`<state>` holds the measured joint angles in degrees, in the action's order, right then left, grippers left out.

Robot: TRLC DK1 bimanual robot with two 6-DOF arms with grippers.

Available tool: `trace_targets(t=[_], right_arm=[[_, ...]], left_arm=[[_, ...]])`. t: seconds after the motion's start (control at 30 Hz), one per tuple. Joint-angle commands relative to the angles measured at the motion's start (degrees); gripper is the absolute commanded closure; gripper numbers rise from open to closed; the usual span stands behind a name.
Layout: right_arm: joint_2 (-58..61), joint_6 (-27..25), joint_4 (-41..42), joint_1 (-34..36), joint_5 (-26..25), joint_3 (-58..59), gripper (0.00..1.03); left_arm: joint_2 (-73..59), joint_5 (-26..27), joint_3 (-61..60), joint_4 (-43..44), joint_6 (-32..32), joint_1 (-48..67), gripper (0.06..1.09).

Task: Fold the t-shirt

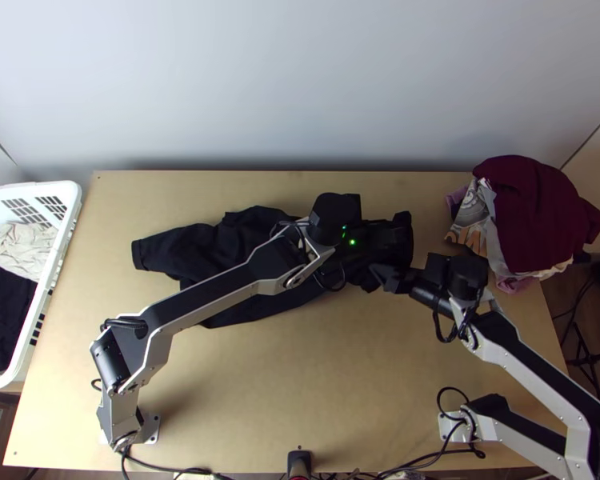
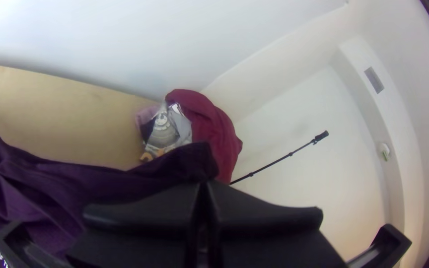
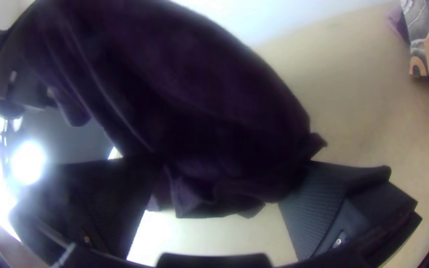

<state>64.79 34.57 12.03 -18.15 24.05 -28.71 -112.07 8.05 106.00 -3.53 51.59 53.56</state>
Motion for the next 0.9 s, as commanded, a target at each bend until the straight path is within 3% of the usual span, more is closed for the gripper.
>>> trace_targets(t=[0.0, 0.07, 0.17, 0.2, 0.53, 0.57, 0.6, 0.67, 0.7, 0.87], right_arm=[[1.3, 2.0, 1.06, 2.51, 2.23, -1.61, 0.14], [1.3, 2.0, 1.24, 2.95, 2.23, -2.14, 0.3], [1.65, 1.73, 3.52, 4.79, 2.05, -2.67, 0.91], [1.74, 2.08, 3.52, 5.94, 2.05, -2.84, 1.0], [-1.69, 0.5, 0.71, 9.8, 2.14, -3.11, 1.0], [-2.39, -0.47, -0.61, 10.59, 2.14, -3.55, 1.0], [-3.1, -1.78, -2.54, 11.56, 2.14, -4.07, 1.0], [-4.77, -4.07, -7.55, 13.93, 2.31, -5.92, 1.0], [-5.64, -5.3, -9.66, 14.99, 2.67, -6.71, 1.0], [-11.62, -10.05, -17.31, 19.03, 3.1, -9.0, 1.0]], left_arm=[[0.1, -0.14, 0.18, -0.86, -0.62, -0.91, 1.05], [-0.08, -0.23, 0.09, -0.95, -1.41, -0.91, 1.05], [-0.69, -0.23, 0.09, -1.66, -1.58, -1.0, 1.05], [-1.04, -0.23, 0.09, -1.74, -1.58, -1.18, 1.05], [-3.77, -0.94, -0.79, -4.29, -4.48, -5.04, 1.05], [-4.12, -0.94, -0.88, -5.43, -5.45, -5.4, 1.0], [-4.38, -0.85, -1.14, -6.49, -7.03, -5.75, 0.82], [-4.38, -0.41, -2.37, -7.9, -9.23, -6.36, 0.3], [-4.38, -0.23, -2.9, -9.13, -9.67, -6.71, 0.08], [-4.12, -0.06, -5.62, -13.52, -9.41, -11.9, 0.1]])
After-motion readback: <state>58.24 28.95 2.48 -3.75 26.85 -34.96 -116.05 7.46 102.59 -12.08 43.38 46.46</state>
